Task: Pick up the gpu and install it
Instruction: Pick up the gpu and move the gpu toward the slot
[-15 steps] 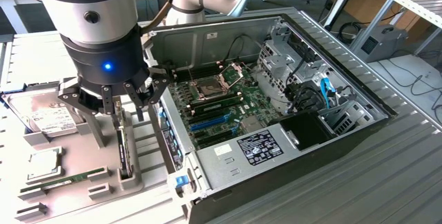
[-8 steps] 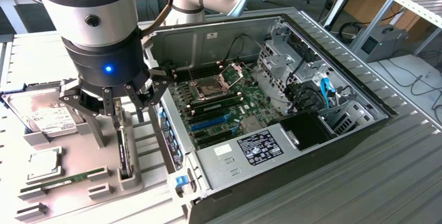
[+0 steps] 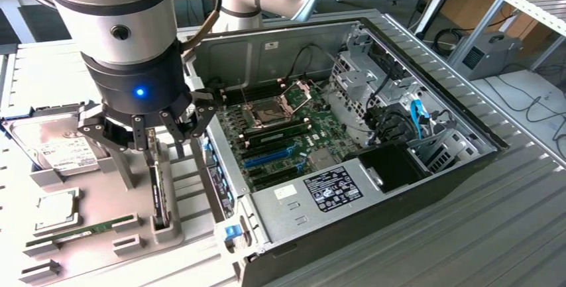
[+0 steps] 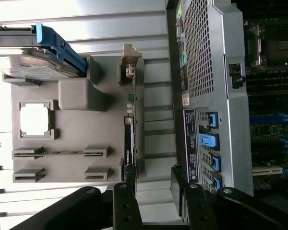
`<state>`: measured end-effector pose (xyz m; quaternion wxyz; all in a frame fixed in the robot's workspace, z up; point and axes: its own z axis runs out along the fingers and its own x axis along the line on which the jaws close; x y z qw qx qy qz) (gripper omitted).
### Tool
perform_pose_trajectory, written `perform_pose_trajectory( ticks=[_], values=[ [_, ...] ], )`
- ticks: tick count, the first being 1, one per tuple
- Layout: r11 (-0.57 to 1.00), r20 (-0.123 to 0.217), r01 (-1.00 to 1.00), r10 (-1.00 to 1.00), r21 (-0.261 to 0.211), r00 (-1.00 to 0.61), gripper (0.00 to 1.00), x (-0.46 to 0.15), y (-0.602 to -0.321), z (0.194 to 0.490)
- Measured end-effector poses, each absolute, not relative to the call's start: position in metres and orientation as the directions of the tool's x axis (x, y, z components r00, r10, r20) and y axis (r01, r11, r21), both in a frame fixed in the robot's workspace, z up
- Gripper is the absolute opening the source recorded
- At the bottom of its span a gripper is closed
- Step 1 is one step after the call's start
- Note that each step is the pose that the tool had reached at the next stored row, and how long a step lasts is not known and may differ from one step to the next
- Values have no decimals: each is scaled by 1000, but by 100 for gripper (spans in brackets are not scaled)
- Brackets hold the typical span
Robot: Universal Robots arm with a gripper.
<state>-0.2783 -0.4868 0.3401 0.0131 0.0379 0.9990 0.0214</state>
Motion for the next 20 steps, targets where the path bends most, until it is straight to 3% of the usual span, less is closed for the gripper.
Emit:
perform_pose_trajectory(
  ticks=[20],
  values=[
    [996,-24,75,76,44,-997,42,-278,-487,330]
  ],
)
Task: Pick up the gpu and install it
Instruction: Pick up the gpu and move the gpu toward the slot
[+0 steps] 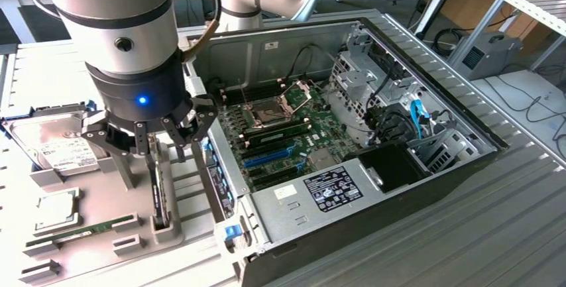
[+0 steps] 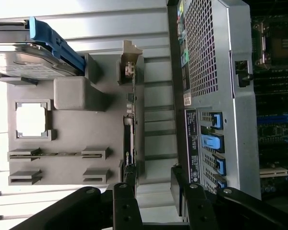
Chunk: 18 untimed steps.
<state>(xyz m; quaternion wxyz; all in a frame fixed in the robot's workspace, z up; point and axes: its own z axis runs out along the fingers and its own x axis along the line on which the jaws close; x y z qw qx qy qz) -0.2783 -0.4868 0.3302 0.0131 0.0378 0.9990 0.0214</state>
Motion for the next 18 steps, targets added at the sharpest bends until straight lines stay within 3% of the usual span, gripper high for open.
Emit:
perform_pose_trajectory(
  ticks=[18],
  values=[
    [996,-25,75,76,44,-997,42,-278,-487,321]
  ],
)
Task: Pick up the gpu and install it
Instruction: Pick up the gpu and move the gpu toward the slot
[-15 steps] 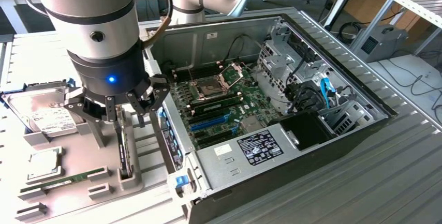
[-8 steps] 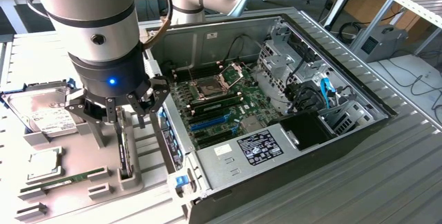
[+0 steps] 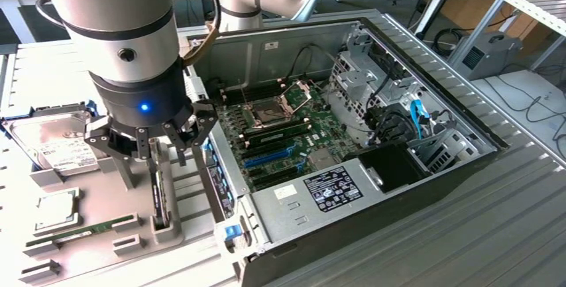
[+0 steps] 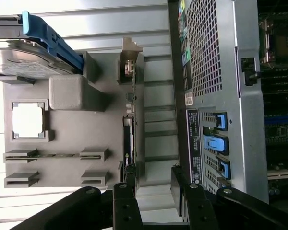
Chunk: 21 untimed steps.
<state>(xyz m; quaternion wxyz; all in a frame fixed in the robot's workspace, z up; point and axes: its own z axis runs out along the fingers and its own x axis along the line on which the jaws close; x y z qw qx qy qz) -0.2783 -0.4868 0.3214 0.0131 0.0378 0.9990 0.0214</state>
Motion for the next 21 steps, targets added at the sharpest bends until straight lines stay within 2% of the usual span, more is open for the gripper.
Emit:
perform_pose_trajectory(
  ticks=[21],
  values=[
    [996,-24,75,76,44,-997,42,-278,-487,310]
  ],
)
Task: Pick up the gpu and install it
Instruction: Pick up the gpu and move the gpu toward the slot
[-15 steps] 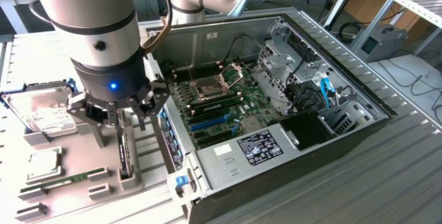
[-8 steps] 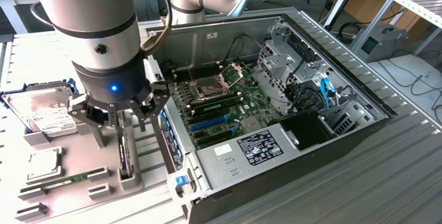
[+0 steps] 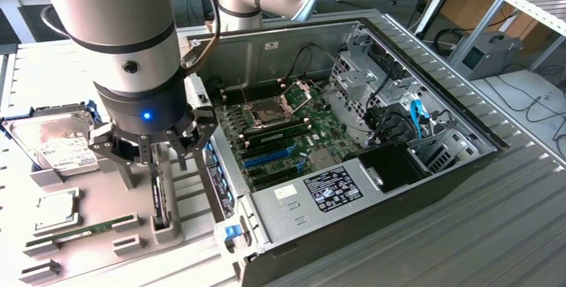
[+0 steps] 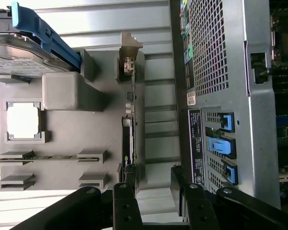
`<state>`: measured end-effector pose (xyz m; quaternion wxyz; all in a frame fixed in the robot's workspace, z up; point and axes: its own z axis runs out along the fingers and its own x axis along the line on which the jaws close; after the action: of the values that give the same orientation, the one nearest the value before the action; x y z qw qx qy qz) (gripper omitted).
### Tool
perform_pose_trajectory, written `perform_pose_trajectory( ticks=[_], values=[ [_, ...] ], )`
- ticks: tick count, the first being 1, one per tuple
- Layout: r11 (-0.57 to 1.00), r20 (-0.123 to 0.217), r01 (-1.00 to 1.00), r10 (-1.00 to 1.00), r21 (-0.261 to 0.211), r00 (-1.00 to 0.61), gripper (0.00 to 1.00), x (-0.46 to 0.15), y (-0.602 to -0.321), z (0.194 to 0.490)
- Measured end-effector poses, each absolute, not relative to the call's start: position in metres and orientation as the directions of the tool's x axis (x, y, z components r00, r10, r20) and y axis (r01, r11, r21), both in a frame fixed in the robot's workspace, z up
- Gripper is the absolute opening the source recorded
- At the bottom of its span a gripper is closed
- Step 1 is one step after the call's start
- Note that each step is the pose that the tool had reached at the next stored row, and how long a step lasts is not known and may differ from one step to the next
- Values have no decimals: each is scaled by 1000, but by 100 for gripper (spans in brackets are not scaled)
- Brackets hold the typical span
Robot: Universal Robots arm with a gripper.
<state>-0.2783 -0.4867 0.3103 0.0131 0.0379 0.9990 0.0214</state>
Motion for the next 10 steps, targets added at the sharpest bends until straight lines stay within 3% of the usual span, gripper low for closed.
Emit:
perform_pose_trajectory(
  ticks=[10],
  values=[
    [996,-24,75,76,44,-997,42,-278,-487,306]
  ],
)
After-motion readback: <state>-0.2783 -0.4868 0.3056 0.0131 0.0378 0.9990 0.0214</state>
